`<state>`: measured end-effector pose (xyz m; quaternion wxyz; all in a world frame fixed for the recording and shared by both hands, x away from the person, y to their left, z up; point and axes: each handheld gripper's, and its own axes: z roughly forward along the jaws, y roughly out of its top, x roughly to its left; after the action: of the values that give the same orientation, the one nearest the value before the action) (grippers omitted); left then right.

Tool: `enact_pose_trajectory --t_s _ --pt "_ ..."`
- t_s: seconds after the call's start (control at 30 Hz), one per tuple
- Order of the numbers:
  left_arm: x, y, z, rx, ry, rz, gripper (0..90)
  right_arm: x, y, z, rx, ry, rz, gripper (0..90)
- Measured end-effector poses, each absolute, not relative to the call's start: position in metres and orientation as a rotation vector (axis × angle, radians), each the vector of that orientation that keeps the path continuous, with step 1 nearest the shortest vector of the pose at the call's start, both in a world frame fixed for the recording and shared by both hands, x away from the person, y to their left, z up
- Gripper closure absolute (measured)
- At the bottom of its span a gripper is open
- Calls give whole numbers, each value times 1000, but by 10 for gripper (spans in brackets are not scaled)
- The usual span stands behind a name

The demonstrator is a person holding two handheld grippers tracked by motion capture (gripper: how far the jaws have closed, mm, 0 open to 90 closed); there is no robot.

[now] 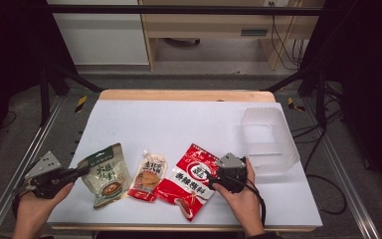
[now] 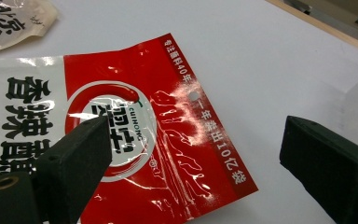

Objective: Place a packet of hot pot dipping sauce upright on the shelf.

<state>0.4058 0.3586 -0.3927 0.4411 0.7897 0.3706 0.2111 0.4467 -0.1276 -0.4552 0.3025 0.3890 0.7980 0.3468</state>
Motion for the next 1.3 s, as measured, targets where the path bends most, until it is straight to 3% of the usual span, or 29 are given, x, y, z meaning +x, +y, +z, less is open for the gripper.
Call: enact_pose_trajectory --t_s 0.77,1.3 --pt "394 326 -354 2071 765 550 900 445 -125 -450 1049 2136 956 130" --pt "417 314 -314 2117 663 567 900 444 -116 -426 960 2243 1002 148"
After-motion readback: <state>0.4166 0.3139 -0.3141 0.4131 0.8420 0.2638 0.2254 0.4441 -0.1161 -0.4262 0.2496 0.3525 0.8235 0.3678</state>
